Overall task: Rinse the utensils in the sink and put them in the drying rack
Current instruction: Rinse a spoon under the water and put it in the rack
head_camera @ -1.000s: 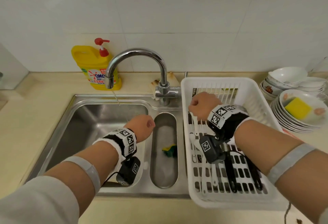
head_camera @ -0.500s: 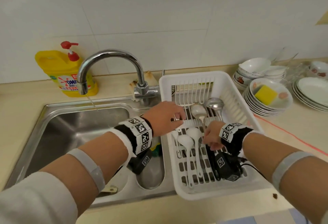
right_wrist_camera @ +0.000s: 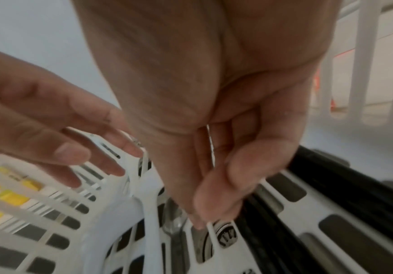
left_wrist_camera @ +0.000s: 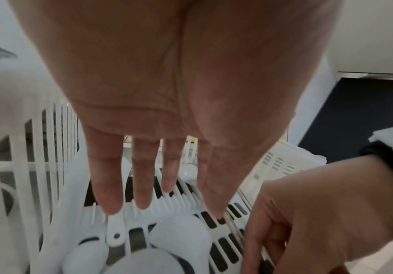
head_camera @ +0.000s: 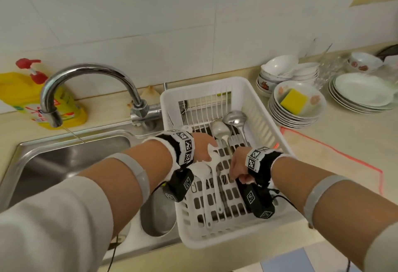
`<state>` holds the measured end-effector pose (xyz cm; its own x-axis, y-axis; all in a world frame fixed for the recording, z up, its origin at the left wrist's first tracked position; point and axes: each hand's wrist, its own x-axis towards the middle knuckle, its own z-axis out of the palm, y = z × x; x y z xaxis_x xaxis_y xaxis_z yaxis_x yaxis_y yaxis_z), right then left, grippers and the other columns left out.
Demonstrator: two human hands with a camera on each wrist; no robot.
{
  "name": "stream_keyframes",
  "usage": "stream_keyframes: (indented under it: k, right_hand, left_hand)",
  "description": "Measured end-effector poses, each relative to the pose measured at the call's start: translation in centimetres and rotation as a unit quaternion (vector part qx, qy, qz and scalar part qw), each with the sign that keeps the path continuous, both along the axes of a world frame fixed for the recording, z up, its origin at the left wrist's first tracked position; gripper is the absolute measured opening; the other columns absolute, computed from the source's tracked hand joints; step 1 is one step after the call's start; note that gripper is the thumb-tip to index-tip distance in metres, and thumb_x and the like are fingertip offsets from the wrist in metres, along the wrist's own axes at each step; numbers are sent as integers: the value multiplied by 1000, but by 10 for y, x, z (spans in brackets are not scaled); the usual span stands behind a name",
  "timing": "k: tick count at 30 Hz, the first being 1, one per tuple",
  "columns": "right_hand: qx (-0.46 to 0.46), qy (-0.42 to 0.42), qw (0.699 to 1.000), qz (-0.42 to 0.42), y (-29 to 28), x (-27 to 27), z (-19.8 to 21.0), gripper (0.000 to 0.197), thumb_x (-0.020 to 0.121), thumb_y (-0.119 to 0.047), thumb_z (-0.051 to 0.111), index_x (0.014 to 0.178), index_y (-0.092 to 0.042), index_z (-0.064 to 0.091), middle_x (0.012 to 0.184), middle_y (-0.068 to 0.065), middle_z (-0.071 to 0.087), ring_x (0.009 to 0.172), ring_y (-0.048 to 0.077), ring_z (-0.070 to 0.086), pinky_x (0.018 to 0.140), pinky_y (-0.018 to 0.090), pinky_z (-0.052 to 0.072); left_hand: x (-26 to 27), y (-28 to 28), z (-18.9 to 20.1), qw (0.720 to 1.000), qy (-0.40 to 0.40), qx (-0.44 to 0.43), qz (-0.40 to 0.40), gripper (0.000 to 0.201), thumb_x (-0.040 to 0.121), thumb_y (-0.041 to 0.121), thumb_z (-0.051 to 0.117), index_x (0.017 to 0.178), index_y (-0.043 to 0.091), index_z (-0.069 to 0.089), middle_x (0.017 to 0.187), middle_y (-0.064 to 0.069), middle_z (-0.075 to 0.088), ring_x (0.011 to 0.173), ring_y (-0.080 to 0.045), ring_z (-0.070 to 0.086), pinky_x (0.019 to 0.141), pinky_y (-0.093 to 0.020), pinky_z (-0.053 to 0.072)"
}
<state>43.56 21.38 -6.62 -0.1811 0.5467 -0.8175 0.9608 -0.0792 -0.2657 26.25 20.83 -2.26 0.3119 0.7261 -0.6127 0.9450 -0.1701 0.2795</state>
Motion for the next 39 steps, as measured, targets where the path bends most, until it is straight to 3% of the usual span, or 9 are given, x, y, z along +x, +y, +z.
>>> stream_keyframes:
  k: [5, 9, 15, 18, 22, 27, 32, 36, 39]
  right_hand:
    - [-53, 5, 998, 26, -1, -13, -8, 26, 88, -23, 74, 97, 2, 75, 81, 15, 77, 82, 27, 77, 82, 45, 62]
    - [-20, -29, 995, 92, -2, -27, -14, 29, 86, -34, 76, 78, -7, 70, 78, 9, 78, 78, 22, 77, 79, 37, 63]
    - [-21, -22, 996, 90, -3, -34, -20, 20, 88, -22, 72, 74, -11, 63, 86, 12, 78, 81, 26, 76, 80, 38, 62]
    - [-29, -4, 998, 62, -5, -30, -19, 15, 91, -16, 68, 80, -6, 63, 72, 10, 75, 58, 20, 72, 62, 31, 62]
    - [5, -31, 998, 52, -1, -26, -17, 12, 82, -20, 73, 82, -8, 71, 86, 8, 77, 83, 22, 76, 82, 38, 62]
    - [-59, 5, 996, -73, 4, -10, -1, 22, 94, -14, 63, 76, -3, 69, 67, 7, 75, 56, 14, 70, 73, 29, 62]
    - [-25, 6, 997, -71, 6, 12, 14, 17, 91, -11, 62, 77, -4, 68, 61, 5, 72, 44, 10, 63, 56, 23, 57]
    - [24, 44, 995, -90, 6, 20, 22, 17, 94, -12, 61, 83, -2, 69, 59, 6, 69, 42, 12, 60, 47, 21, 51]
    - [113, 165, 973, -117, 6, 14, 27, 10, 96, -18, 64, 92, -11, 69, 71, 7, 72, 52, 14, 68, 55, 26, 59]
  left_hand:
    - [7, 1, -7, 999, 7, -37, 29, 62, 96, 29, 64, 152, 22, 39, 156, -5, 40, 141, -22, 41, 112, -32, 34]
    - [4, 0, -9, 995, -9, -66, 72, 55, 100, 25, 58, 152, 21, 39, 157, -3, 37, 140, -22, 42, 105, -29, 40]
    - [1, -3, -11, 990, -27, -78, 117, 51, 100, 23, 57, 149, 21, 45, 153, -4, 43, 135, -23, 47, 96, -28, 44]
    - [2, -4, -13, 986, -36, -87, 136, 51, 99, 22, 59, 148, 22, 46, 149, -5, 45, 129, -26, 52, 91, -26, 49]
    - [2, -5, -11, 976, -49, -127, 169, 52, 96, 17, 63, 145, 26, 50, 145, -7, 46, 122, -32, 55, 82, -48, 61]
    - [8, -6, -6, 978, -51, -129, 159, 55, 98, 15, 59, 150, 24, 43, 152, -4, 42, 136, -28, 45, 99, -37, 52]
    - [14, -6, -2, 984, -27, -119, 130, 55, 101, 18, 55, 153, 22, 38, 154, -3, 41, 140, -23, 40, 87, -23, 40]
    - [16, -10, 4, 986, -13, -121, 114, 55, 102, 23, 53, 154, 23, 36, 157, -2, 37, 143, -22, 37, 96, -24, 38]
    - [11, -7, 8, 985, -50, -104, 131, 51, 102, 38, 49, 149, 17, 46, 150, -7, 48, 129, -19, 49, 112, -33, 36]
